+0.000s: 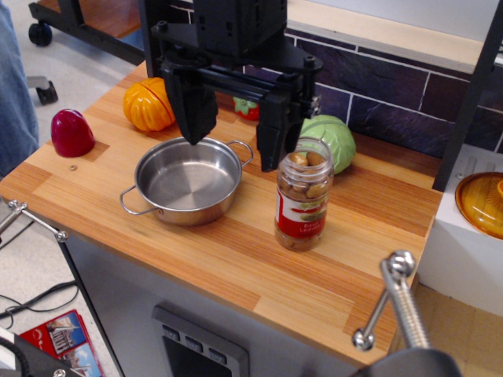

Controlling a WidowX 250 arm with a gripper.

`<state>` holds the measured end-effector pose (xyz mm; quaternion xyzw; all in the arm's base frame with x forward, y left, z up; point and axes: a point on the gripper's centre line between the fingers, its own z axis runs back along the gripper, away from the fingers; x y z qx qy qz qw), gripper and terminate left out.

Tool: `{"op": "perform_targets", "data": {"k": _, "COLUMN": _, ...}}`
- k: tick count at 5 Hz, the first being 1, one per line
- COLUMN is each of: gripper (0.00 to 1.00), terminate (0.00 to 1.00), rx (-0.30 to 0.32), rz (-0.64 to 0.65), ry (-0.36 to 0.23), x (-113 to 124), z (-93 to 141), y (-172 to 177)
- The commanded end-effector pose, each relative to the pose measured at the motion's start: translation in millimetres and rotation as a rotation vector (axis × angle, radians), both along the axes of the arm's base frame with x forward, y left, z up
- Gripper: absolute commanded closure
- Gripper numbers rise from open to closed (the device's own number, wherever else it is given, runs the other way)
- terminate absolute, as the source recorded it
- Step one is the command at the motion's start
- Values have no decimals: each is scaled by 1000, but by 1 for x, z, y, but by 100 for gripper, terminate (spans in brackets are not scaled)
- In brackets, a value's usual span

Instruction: Pour almonds in pot

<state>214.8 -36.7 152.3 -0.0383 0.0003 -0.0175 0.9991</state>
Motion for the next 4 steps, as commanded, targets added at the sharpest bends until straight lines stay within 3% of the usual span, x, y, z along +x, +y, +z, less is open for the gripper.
{"op": "perform_targets", "data": {"k": 1, "gripper": 0, "terminate": 0, "rx": 0, "rz": 0, "ry": 0, "x": 0, "z": 0, "y": 0}}
{"op": "perform_targets", "data": {"k": 2, "gripper": 0, "terminate": 0, "rx": 102, "rz": -148, "ry": 15, "x": 6, "z": 2, "y": -15}}
{"op": "perform_targets", "data": {"k": 4, "gripper": 0, "terminate": 0, "rx": 131, "rz": -311, "ry": -92, "x": 18, "z": 13, "y": -44}}
